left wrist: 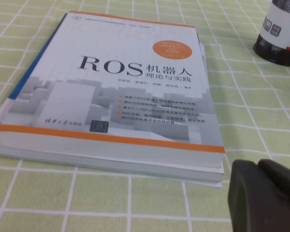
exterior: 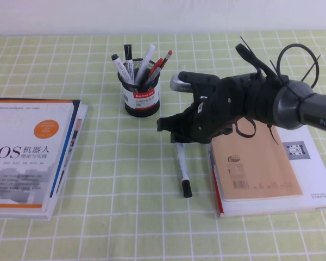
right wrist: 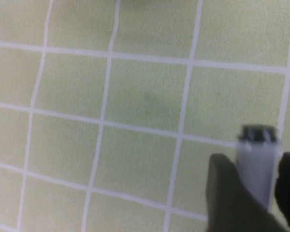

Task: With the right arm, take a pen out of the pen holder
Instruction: 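Take a marker out of the pen holder and lay it on the table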

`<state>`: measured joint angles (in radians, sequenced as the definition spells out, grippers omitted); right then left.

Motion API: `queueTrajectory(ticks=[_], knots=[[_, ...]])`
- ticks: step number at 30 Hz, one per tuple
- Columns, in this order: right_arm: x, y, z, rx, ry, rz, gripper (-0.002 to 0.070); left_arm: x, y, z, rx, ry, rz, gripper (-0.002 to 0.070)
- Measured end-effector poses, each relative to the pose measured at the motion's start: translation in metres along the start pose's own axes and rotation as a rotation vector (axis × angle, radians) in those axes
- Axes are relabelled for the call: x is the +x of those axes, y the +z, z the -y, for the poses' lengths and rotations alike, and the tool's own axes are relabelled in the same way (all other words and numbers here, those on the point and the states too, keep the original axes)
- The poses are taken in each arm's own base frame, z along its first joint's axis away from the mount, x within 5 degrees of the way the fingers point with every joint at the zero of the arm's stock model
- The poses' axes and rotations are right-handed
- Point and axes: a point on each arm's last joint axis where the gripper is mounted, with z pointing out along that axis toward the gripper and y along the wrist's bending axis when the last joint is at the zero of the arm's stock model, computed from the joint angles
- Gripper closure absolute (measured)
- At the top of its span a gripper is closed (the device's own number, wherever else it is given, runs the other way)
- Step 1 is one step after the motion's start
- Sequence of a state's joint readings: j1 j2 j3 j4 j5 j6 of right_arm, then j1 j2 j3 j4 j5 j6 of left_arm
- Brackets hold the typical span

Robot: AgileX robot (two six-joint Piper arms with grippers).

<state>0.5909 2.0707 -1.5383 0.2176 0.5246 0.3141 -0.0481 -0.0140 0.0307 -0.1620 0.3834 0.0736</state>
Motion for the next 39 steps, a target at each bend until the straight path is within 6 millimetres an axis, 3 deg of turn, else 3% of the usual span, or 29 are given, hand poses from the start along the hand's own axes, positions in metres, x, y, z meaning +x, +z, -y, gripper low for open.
queueTrajectory(ticks=[4, 8, 12, 15, 20, 29, 33, 39], knots=[[-0.001, 0.001, 0.000, -0.002, -0.003, 0.014, 0.0384, 0.000, 0.000, 0.000, 0.000, 0.000, 0.000, 0.0683], [-0.002, -0.002, 0.000, 0.007, -0.024, 0.019, 0.0355, 0.000, 0.000, 0.000, 0.000, 0.000, 0.000, 0.0683], [0.000, -0.032, -0.002, 0.005, -0.052, 0.048, 0.0370, 0.000, 0.000, 0.000, 0.000, 0.000, 0.000, 0.0683], [0.009, -0.067, -0.003, -0.007, -0.076, 0.087, 0.0429, 0.000, 0.000, 0.000, 0.000, 0.000, 0.000, 0.0683], [0.044, -0.142, 0.006, -0.036, -0.127, 0.151, 0.0633, 0.000, 0.000, 0.000, 0.000, 0.000, 0.000, 0.0683], [0.107, -0.238, 0.031, -0.076, -0.211, 0.256, 0.0686, 0.000, 0.000, 0.000, 0.000, 0.000, 0.000, 0.0683], [0.135, -0.255, 0.044, -0.075, -0.217, 0.245, 0.0688, 0.000, 0.000, 0.000, 0.000, 0.000, 0.000, 0.0683], [0.167, -0.260, 0.060, -0.040, -0.220, 0.135, 0.0688, 0.000, 0.000, 0.000, 0.000, 0.000, 0.000, 0.0683]])
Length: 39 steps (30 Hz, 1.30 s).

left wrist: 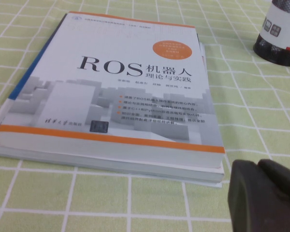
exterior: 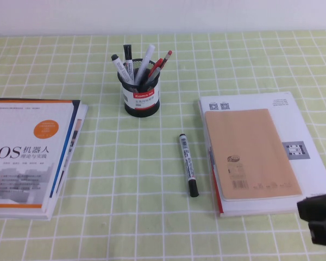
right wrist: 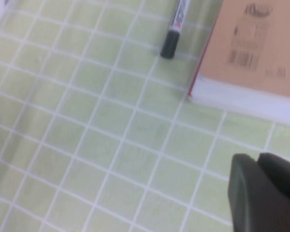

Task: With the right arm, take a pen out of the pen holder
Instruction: 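Take a marker out of the pen holder and lay it on the table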

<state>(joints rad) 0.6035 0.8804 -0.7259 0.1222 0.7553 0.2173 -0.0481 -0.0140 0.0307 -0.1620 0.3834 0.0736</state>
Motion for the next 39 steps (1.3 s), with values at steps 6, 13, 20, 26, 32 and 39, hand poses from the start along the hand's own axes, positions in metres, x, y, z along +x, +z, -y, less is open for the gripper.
queueTrajectory(ticks=[6, 13, 20, 26, 32, 39], knots=[[0.011, 0.006, 0.007, 0.036, -0.031, -0.012, 0.0688, 0.000, 0.000, 0.000, 0.000, 0.000, 0.000, 0.0683], [0.031, 0.017, 0.029, 0.093, -0.053, 0.152, 0.0689, 0.000, 0.000, 0.000, 0.000, 0.000, 0.000, 0.0683], [0.080, 0.009, 0.072, 0.253, 0.091, 0.487, 0.0688, 0.000, 0.000, 0.000, 0.000, 0.000, 0.000, 0.0683], [0.125, 0.012, 0.087, 0.359, 0.100, 0.657, 0.0689, 0.000, 0.000, 0.000, 0.000, 0.000, 0.000, 0.0683], [0.139, 0.006, 0.086, 0.387, 0.065, 0.786, 0.0689, 0.000, 0.000, 0.000, 0.000, 0.000, 0.000, 0.0683], [0.148, 0.005, 0.086, 0.424, 0.037, 0.756, 0.0688, 0.000, 0.000, 0.000, 0.000, 0.000, 0.000, 0.0683]])
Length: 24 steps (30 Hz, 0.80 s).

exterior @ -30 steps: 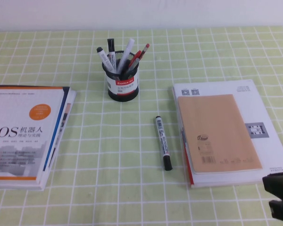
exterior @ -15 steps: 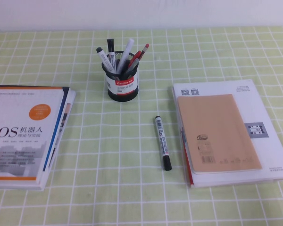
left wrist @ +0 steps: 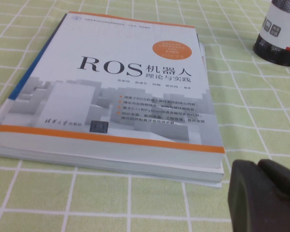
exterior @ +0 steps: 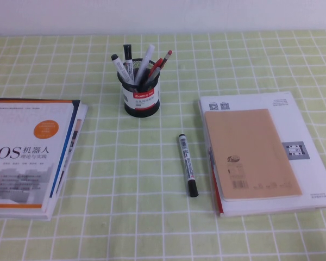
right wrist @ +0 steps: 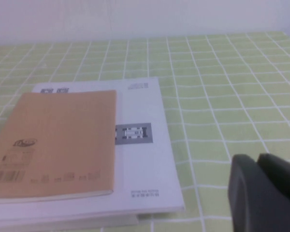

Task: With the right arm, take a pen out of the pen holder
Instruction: 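Take a marker out of the pen holder and lay it on the table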

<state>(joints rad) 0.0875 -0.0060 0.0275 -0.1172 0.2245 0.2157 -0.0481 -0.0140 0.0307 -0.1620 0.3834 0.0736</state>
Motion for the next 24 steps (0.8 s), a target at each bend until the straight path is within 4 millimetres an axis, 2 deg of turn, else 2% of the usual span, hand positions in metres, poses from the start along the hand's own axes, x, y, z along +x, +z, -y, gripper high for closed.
queueTrajectory(ticks=[10, 17, 24], knots=[[0.003, 0.000, 0.000, 0.004, -0.009, -0.034, 0.0689, 0.000, 0.000, 0.000, 0.000, 0.000, 0.000, 0.0683], [0.010, -0.001, -0.006, -0.074, -0.130, -0.104, 0.0689, 0.000, 0.000, 0.000, 0.000, 0.000, 0.000, 0.0683], [0.014, -0.002, -0.008, -0.096, -0.122, -0.147, 0.0688, 0.000, 0.000, 0.000, 0.000, 0.000, 0.000, 0.0683]])
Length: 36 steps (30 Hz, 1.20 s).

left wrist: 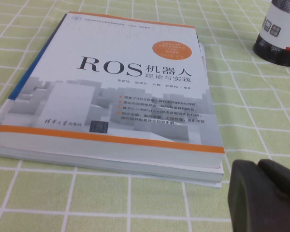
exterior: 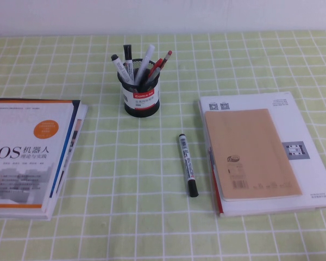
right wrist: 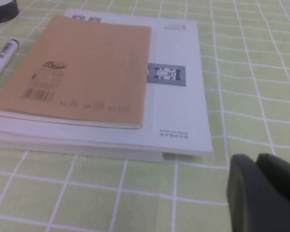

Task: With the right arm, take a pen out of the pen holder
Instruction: 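Take a marker out of the pen holder and lay it on the table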

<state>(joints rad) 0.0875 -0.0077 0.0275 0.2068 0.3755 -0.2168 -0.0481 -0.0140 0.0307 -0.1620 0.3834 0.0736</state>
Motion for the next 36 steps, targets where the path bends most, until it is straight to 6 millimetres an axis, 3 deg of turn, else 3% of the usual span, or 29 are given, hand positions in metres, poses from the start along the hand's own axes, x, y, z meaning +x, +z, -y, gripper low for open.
queueTrajectory(ticks=[36], knots=[[-0.0005, 0.0000, -0.0027, -0.030, 0.063, 0.004, 0.0689, 0.0000, 0.0000, 0.0000, 0.000, 0.000, 0.000, 0.0683]])
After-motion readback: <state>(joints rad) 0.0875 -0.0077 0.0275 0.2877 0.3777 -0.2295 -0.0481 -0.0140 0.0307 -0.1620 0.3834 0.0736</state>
